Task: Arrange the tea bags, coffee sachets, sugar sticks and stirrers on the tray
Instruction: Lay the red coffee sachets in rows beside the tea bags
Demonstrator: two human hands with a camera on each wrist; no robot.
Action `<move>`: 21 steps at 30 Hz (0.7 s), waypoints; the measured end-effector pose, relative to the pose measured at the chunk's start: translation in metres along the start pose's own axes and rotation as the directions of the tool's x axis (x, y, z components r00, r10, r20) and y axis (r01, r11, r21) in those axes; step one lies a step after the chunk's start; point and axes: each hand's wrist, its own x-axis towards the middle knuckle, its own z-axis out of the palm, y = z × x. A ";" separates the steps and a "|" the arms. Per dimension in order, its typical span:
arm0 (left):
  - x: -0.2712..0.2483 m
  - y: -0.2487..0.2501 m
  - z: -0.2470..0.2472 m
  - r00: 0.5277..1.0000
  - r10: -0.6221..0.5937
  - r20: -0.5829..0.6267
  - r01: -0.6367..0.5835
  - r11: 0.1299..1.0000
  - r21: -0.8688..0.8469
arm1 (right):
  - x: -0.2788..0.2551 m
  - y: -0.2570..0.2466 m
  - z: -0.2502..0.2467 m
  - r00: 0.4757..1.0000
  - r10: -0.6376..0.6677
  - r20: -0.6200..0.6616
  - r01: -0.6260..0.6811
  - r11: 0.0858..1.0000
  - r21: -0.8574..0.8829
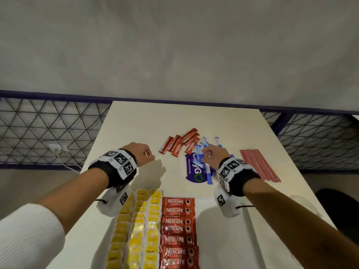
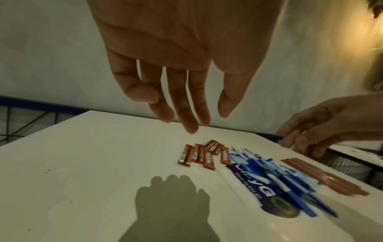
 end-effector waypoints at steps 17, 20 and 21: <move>0.118 0.027 0.034 0.978 0.164 0.128 -0.171 0.984 0.052 | 0.209 -0.002 0.020 0.959 -0.119 0.258 0.259 0.741 -0.619; 0.135 0.041 0.041 0.977 0.201 0.076 -0.206 0.977 0.059 | 0.221 -0.011 0.025 0.933 -0.063 0.354 0.304 0.666 -0.681; 0.140 0.045 0.045 0.976 0.211 0.061 -0.215 0.974 0.066 | 0.228 -0.011 0.028 0.935 -0.053 0.352 0.297 0.662 -0.688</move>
